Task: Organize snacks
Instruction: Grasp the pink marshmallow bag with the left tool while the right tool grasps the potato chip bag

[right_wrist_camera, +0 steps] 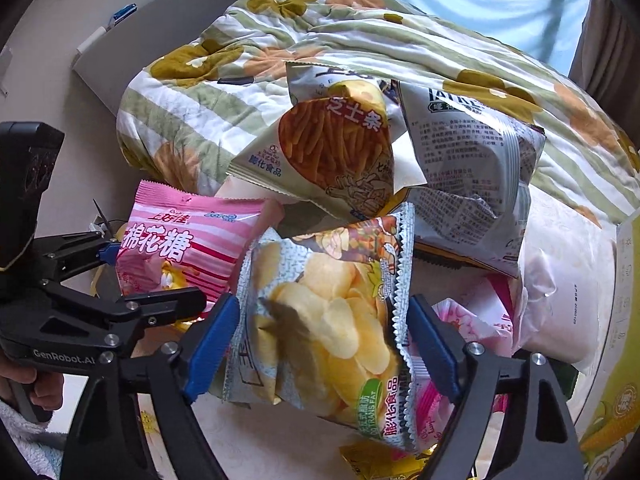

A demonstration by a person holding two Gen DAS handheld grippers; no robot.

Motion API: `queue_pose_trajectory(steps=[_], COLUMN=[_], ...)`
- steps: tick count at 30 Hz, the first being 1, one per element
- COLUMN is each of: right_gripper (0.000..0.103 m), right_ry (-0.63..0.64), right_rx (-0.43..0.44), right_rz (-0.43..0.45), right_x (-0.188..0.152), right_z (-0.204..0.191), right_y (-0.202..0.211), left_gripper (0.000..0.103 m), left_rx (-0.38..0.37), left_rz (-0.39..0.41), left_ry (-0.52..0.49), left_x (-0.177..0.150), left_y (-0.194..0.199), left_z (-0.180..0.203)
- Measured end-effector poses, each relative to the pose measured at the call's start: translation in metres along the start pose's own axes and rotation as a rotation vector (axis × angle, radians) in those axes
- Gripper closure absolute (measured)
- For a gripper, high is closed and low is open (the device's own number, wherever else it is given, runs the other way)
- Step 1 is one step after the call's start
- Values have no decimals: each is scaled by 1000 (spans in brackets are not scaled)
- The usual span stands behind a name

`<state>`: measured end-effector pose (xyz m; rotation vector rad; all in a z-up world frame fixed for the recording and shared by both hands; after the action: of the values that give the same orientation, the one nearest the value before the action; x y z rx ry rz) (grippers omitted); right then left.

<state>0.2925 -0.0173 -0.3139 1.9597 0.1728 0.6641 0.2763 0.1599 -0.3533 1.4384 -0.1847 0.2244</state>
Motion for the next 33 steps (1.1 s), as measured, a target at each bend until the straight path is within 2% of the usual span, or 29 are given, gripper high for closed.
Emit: queue_pose_trajectory(steps=[1, 5, 9, 13, 19, 23, 33], right_gripper=[27, 31, 41, 46, 46, 47, 47], right_ry=[0, 13, 26, 21, 20, 12, -48], right_rx=[2, -3, 1, 4, -3, -3, -33], right_rz=[-2, -11, -3, 11, 43, 75, 185], right_x=[0, 1, -1, -2, -2, -1, -9], right_z=[0, 0, -3, -3, -5, -7, 0], right_y=[-1, -2, 2, 7, 23, 41, 112], left_gripper=[31, 31, 34, 36, 38, 39, 39], left_rx=[-7, -10, -17, -22, -29, -3, 14], left_rz=[3, 12, 15, 14, 37, 72, 206], left_ry=[4, 6, 11, 14, 19, -6, -69], left_x=[0, 0, -1, -2, -4, -2, 6], left_y=[0, 0, 2, 4, 21, 41, 116], left_z=[0, 0, 0, 0, 1, 6, 45])
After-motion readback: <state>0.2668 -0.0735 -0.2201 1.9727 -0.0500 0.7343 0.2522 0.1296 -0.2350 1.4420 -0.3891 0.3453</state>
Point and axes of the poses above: each gripper's, at about its wrist camera, not at the fingertips, and y roughly against the way its jaws point, z to its right, x to its top, the point moved 6 cm from there along -y, roughly the way its jaws point, and after that the axes turned 10 degrees about x, right-handed, at the moved point
